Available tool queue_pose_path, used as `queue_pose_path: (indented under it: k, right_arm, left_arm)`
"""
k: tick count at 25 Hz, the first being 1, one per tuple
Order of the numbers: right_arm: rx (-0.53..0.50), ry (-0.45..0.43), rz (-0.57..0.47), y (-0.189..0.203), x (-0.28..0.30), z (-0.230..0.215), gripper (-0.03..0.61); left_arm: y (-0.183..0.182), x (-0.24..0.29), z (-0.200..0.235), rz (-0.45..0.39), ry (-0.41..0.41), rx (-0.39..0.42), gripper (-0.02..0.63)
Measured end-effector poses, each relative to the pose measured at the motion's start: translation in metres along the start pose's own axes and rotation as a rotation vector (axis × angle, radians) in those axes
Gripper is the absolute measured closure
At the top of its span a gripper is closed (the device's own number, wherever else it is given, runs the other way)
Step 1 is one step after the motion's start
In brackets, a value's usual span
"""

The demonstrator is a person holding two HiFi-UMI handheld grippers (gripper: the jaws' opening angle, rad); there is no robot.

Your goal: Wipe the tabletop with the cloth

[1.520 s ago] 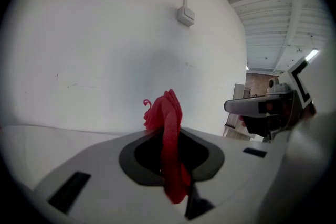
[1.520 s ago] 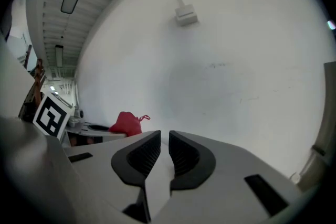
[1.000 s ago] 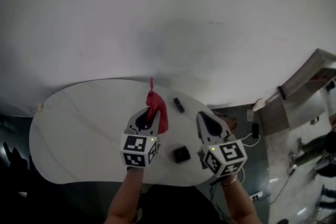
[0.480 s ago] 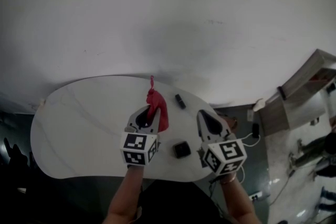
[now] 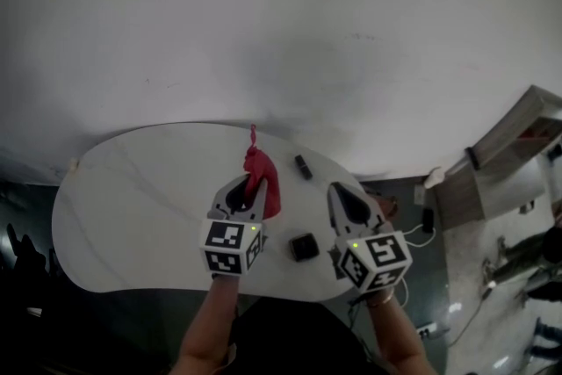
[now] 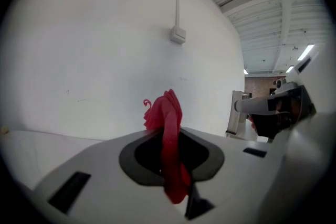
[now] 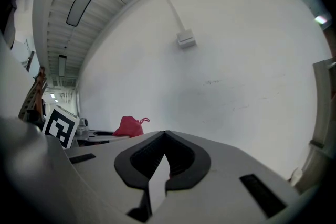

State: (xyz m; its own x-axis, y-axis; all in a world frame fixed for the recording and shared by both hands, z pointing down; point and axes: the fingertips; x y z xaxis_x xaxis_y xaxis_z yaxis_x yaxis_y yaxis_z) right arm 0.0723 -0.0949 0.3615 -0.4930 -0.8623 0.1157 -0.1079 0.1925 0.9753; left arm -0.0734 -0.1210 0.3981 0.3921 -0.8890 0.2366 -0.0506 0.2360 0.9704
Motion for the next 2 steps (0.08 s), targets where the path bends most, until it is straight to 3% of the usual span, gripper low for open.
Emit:
queue_pose_path:
  k: [2]
  right_arm:
    - [-0.003,-0.001,-0.002,-0.0005,-0.0005,0.0008,0.575]
  left_arm:
    - [-0.0007,-0.0009,-0.0002,-0.002,-0.001,0.001,0.555]
Point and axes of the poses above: the fingertips, and each gripper's own axes: x forward along the fingers, z to its left, y out of its underside, and after that the axes turned 4 degrees about -z, right-handed
